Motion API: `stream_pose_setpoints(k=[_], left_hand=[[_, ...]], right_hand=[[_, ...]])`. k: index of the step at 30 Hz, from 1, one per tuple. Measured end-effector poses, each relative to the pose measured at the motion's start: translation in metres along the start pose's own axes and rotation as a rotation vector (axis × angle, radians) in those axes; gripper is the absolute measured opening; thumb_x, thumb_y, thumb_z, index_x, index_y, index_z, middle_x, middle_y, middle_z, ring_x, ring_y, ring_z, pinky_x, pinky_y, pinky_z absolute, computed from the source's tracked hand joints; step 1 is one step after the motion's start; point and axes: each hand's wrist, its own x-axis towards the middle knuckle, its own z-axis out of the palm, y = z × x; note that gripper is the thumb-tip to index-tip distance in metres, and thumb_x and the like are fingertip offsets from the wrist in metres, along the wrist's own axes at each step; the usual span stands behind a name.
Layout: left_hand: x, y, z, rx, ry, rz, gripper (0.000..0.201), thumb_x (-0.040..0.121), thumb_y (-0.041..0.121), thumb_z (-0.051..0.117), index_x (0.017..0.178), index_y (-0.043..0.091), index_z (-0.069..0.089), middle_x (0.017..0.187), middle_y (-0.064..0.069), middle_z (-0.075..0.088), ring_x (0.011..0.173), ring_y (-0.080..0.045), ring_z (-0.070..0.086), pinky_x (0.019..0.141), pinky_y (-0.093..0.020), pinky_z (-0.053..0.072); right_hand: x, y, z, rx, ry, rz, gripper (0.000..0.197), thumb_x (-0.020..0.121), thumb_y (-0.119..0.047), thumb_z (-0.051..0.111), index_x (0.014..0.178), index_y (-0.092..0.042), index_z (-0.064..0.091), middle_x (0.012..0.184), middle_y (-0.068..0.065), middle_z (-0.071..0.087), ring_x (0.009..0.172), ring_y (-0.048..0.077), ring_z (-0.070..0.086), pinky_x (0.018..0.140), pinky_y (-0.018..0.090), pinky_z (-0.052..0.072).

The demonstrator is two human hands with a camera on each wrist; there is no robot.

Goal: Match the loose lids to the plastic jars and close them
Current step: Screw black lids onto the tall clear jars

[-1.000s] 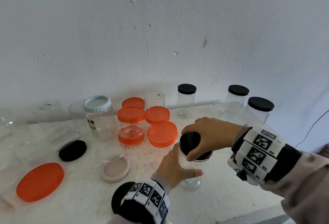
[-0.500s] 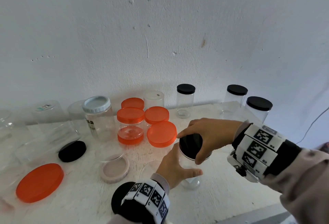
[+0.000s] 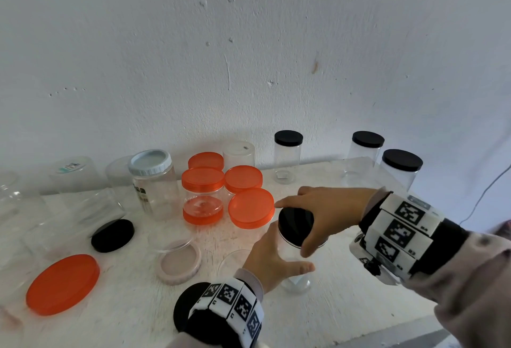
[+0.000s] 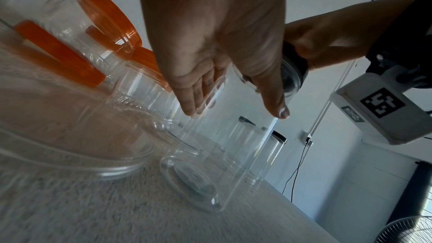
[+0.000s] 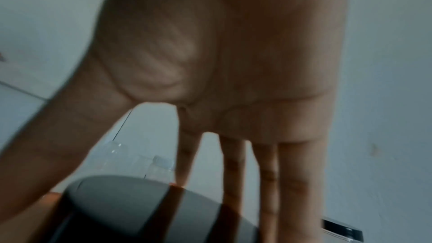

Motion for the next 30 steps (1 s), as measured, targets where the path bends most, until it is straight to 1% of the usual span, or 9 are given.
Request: stream_pose_setpoints(k=[2,5,9,12,16,19,24,27,30], left_hand=[[0.000,0.000,0.000,-0.008,-0.002,-0.001,0.079,0.065,0.041,0.083,0.119,0.051,0.026,0.126,0.021,0.048,0.117,0.000,0.044,0.093,-0.015,0.033],[0.001,0.000,0.001,-0.005,-0.002,-0.002,0.080,0.065,0.042,0.083,0.121,0.049,0.026,0.126,0.021,0.048,0.117,0.000,0.044,0.096,-0.019,0.033],[0.000,0.000,0.000,0.003,0.002,0.005,0.081,0.065,0.043,0.083,0.123,0.050,0.026,0.130,0.018,0.050,0.119,-0.003,0.046,0.094,-0.017,0.035],[0.000,0.001,0.000,0.008,-0.008,0.013,0.080,0.065,0.044,0.082,0.122,0.051,0.027,0.129,0.018,0.051,0.119,-0.002,0.046,0.090,-0.012,0.034],[0.000,0.001,0.000,0.008,-0.004,0.016,0.079,0.065,0.044,0.083,0.121,0.052,0.027,0.128,0.019,0.051,0.119,-0.001,0.046,0.092,-0.014,0.034],[0.000,0.001,0.000,0.008,0.004,0.010,0.076,0.065,0.043,0.083,0.116,0.054,0.027,0.126,0.021,0.050,0.117,0.000,0.046,0.089,-0.010,0.033],[0.000,0.001,0.001,0.008,0.007,0.015,0.077,0.065,0.040,0.083,0.115,0.055,0.026,0.124,0.022,0.048,0.116,0.001,0.044,0.094,-0.016,0.033],[0.000,0.001,0.000,0.017,0.010,0.018,0.077,0.065,0.041,0.083,0.115,0.055,0.026,0.124,0.022,0.049,0.116,0.001,0.045,0.091,-0.011,0.033],[-0.001,0.002,0.000,0.024,0.008,0.019,0.078,0.066,0.043,0.083,0.117,0.054,0.025,0.125,0.021,0.050,0.115,0.001,0.046,0.086,-0.005,0.032]], right_hand=[[-0.002,0.001,-0.005,0.000,-0.047,-0.053,0.083,0.071,-0.043,0.077,0.140,-0.050,0.031,0.122,-0.012,0.039,0.114,0.014,0.043,0.096,0.033,0.046],[0.000,0.003,-0.007,-0.009,-0.007,-0.096,0.078,0.070,-0.045,0.079,0.137,-0.049,0.039,0.118,-0.014,0.042,0.113,0.010,0.042,0.095,0.030,0.046],[0.004,0.004,-0.001,-0.037,0.098,-0.047,0.076,0.065,-0.066,0.073,0.132,-0.047,0.044,0.095,-0.023,0.040,0.099,0.006,0.041,0.075,0.019,0.038],[0.007,0.001,0.006,-0.030,0.189,0.024,0.072,0.063,-0.077,0.065,0.122,-0.038,0.052,0.089,-0.018,0.044,0.088,0.008,0.048,0.064,0.017,0.037],[0.005,-0.002,0.005,-0.008,0.138,0.054,0.075,0.066,-0.073,0.066,0.128,-0.036,0.047,0.103,-0.011,0.048,0.097,0.013,0.051,0.074,0.024,0.045],[-0.001,-0.001,-0.003,0.024,-0.001,-0.017,0.082,0.071,-0.051,0.076,0.140,-0.048,0.031,0.116,-0.012,0.040,0.111,0.014,0.044,0.091,0.031,0.046],[-0.002,0.001,-0.007,0.010,0.001,-0.102,0.070,0.073,-0.042,0.078,0.133,-0.051,0.043,0.120,-0.013,0.043,0.114,0.011,0.042,0.095,0.032,0.046],[0.001,0.002,-0.005,-0.004,0.044,-0.107,0.068,0.070,-0.050,0.077,0.131,-0.050,0.045,0.112,-0.016,0.044,0.108,0.009,0.043,0.091,0.028,0.045],[0.003,0.001,0.003,-0.036,0.152,-0.053,0.067,0.069,-0.066,0.069,0.130,-0.045,0.048,0.096,-0.019,0.041,0.102,0.010,0.047,0.074,0.020,0.039]])
